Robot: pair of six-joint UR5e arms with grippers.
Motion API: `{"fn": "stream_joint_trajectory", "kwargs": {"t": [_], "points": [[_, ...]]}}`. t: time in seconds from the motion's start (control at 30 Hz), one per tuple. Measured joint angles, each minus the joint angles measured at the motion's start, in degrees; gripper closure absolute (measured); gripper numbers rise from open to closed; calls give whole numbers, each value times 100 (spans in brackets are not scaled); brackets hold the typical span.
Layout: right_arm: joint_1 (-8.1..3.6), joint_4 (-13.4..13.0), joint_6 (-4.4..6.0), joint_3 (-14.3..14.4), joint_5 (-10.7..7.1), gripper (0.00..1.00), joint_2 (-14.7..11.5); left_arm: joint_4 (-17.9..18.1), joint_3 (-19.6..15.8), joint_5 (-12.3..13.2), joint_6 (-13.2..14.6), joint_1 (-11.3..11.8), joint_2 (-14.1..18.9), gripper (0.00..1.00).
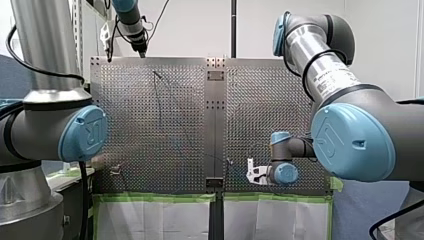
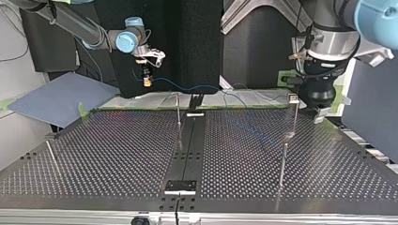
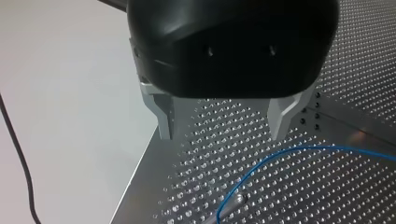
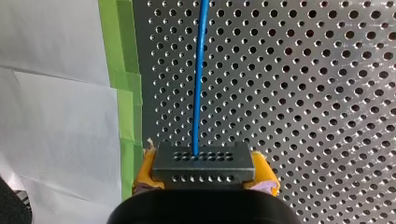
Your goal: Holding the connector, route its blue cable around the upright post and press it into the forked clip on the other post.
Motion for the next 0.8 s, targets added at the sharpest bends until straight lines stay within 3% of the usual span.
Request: {"fn": "stream_joint_trajectory", "kwargs": {"t": [0.5,0.8], "points": [[12,20,-8,-2,0,100,-9,-2,-2,-732,-192,-115,6,0],[12,32,-16,-2,0,100,-13,5,-1,-813,-230,-164,6,0]]}}
